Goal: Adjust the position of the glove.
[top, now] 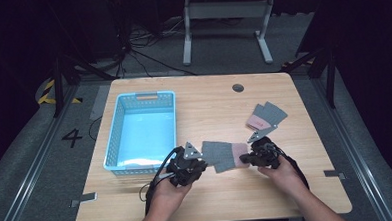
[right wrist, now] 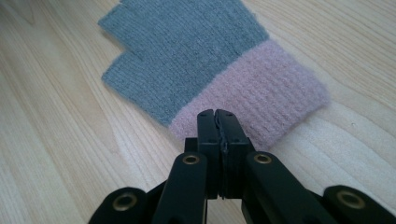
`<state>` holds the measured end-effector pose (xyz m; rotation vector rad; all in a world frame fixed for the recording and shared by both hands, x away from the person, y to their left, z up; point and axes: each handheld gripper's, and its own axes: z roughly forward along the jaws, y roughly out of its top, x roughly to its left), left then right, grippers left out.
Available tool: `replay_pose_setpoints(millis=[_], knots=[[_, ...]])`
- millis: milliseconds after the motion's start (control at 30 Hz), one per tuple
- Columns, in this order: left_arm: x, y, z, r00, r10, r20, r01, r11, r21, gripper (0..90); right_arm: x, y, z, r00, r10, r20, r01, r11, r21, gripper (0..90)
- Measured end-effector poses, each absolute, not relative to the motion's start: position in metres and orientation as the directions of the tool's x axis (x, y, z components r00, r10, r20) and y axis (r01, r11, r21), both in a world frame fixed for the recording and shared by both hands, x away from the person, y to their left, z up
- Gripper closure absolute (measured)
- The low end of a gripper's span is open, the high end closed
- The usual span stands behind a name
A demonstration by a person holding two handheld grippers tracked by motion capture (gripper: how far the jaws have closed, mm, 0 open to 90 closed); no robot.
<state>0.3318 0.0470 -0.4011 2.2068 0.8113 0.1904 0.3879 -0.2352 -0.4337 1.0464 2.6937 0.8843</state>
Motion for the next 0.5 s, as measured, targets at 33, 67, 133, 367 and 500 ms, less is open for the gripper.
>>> replay_pose_setpoints(millis=[33, 67, 133, 367, 500], knots=[[0.3319, 0.0470, -0.4010, 0.786, 0.607, -0.114, 0.494, -0.506, 0.707, 83.6, 0.3864, -0.2356, -0.4336, -0.751, 0.652, 0.098, 0.584, 0.589, 0.559, 89.2], [0.3320, 0.0471, -0.4010, 0.786, 0.608, -0.117, 0.495, -0.504, 0.708, 83.5, 0.3861, -0.2358, -0.4336, -0.752, 0.652, 0.099, 0.584, 0.588, 0.559, 89.1], [0.3322, 0.0473, -0.4009, 0.787, 0.607, -0.115, 0.493, -0.506, 0.708, 83.3, 0.3855, -0.2361, -0.4337, -0.752, 0.652, 0.100, 0.584, 0.588, 0.560, 89.2], [0.3332, 0.0460, -0.4006, 0.787, 0.606, -0.117, 0.493, -0.503, 0.710, 83.1, 0.3830, -0.2388, -0.4336, -0.751, 0.652, 0.106, 0.588, 0.587, 0.557, 89.2], [0.3342, 0.0452, -0.4001, 0.791, 0.601, -0.117, 0.491, -0.509, 0.707, 82.5, 0.3815, -0.2397, -0.4316, -0.753, 0.650, 0.098, 0.581, 0.588, 0.563, 89.1]])
